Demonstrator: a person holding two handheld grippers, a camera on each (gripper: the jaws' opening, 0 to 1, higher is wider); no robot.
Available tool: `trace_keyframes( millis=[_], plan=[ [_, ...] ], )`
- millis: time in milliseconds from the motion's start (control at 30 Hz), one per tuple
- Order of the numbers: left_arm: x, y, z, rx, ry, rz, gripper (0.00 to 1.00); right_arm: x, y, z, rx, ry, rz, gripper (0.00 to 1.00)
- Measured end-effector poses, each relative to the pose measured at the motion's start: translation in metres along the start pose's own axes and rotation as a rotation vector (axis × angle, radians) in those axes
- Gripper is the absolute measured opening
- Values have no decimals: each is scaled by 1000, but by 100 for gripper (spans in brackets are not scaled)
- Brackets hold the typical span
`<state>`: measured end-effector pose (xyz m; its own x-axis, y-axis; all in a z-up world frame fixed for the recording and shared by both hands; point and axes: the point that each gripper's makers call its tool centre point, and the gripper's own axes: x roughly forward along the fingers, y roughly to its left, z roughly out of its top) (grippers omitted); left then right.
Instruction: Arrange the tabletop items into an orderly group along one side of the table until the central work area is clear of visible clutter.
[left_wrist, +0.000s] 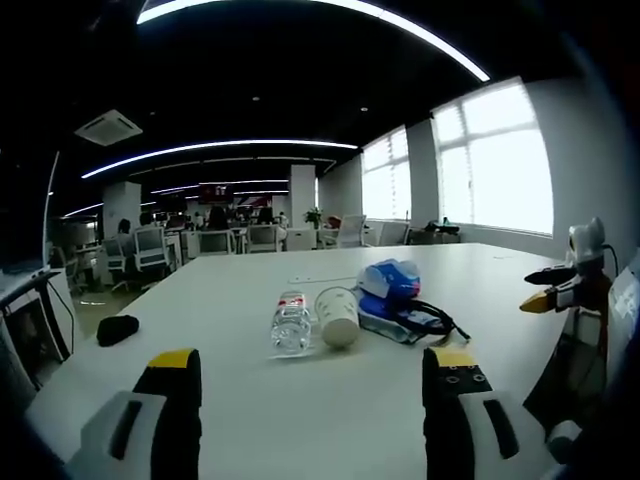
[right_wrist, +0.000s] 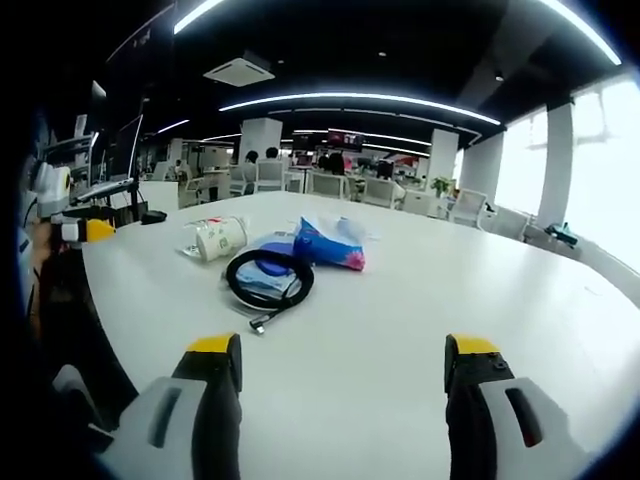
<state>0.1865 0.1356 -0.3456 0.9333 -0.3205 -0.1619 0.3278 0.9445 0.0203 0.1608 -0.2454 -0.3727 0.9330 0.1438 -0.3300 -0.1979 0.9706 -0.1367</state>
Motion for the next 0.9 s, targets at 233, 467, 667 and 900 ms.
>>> trace_keyframes(
  millis=[233,467,667,900],
  plan=[
    [0,0,-2,7,13,3,90,-1,0,0,1,-1,-1,80],
    [0,2,-1,4,9,8,90,0,1,1,1,-1,4,80],
    [1,3,-3,-3,21,7,89,0,1,0,0,6,3,78],
    [1,3,-5,-5,30,4,89,0,2,1,5,2,8,78]
  ],
)
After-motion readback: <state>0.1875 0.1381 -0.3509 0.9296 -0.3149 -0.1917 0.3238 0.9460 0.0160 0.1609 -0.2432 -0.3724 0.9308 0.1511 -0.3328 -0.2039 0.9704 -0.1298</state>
